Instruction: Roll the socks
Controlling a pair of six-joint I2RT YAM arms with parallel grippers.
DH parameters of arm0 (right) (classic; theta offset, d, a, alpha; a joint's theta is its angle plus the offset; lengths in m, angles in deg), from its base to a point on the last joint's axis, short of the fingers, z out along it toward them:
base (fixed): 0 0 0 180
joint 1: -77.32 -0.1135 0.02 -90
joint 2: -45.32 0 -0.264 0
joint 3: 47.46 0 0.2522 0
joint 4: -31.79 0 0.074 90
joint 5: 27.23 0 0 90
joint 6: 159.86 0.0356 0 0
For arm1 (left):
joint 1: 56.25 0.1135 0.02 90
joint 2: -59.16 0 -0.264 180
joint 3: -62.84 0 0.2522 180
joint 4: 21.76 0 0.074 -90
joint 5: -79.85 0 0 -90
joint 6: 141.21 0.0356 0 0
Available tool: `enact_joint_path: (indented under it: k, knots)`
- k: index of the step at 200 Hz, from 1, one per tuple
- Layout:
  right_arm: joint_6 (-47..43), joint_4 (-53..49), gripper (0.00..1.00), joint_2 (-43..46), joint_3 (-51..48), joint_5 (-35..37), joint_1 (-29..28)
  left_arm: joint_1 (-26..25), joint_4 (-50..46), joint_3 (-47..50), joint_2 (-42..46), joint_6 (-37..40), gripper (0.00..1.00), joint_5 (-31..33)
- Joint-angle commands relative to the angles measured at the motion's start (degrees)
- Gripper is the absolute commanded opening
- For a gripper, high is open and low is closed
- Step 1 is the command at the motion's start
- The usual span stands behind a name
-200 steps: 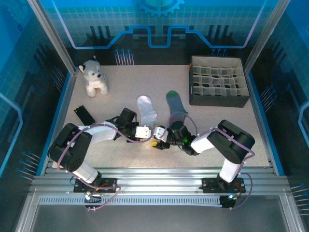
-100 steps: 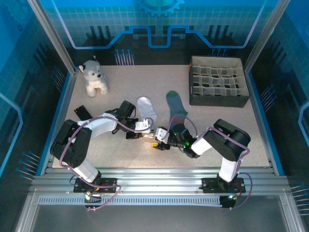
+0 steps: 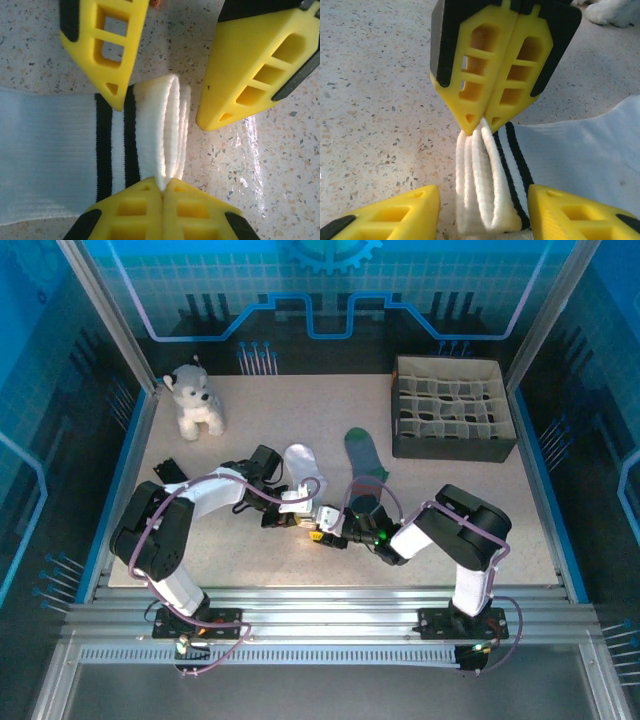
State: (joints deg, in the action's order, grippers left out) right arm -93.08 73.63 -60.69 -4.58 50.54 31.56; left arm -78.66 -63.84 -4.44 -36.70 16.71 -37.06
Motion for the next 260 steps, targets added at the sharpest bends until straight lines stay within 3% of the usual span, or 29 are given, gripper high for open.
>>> enact_joint_path:
  k: [1, 43, 87, 115, 121, 139, 191, 233, 260]
  knots:
    - [-1.36, 1.81, 0.48, -0.96, 0.79, -0.99, -0.89, 0.60, -2.03, -1.50, -0.47, 1.30, 0.00, -4.01]
    - [-1.91, 2.80, 0.44, -1.00, -0.13, -0.65, -1.16, 1.19, -2.09, -1.59, -0.30, 1.08, 0.00, -4.55]
    - [-0.36, 3.18, 0.16, 0.79, -0.08, 0.98, -2.14, 1.31, -0.96, -1.18, -0.08, 0.21, 0.00, -3.95]
    - [3.81, -2.10, 0.02, 4.18, 0.47, -0.18, -2.19, 1.34, 2.34, 0.89, 1.55, -1.23, 0.00, -2.61]
    - [4.93, -4.42, 0.00, 5.04, 0.73, -0.81, -2.10, 1.32, 2.87, 1.46, 2.07, -1.42, 0.05, -2.26]
    - [7.95, -11.26, 0.00, 7.22, 1.70, -3.30, -1.98, 1.32, 4.64, 3.06, 3.97, -2.40, 0.15, -0.98]
    - [17.15, -32.82, 0.00, 9.29, 8.02, -8.85, 0.35, 1.94, 12.43, 10.29, 14.48, -11.46, 0.26, 2.78]
    - [24.75, -41.53, 0.00, 6.74, 12.79, -16.57, 5.35, 1.96, 21.33, 18.80, 24.10, -15.65, 0.39, 1.61]
    - [28.88, -45.27, 0.00, 4.49, 16.29, -19.45, 7.72, 1.85, 20.58, 20.46, 25.54, -15.93, 0.44, 1.03]
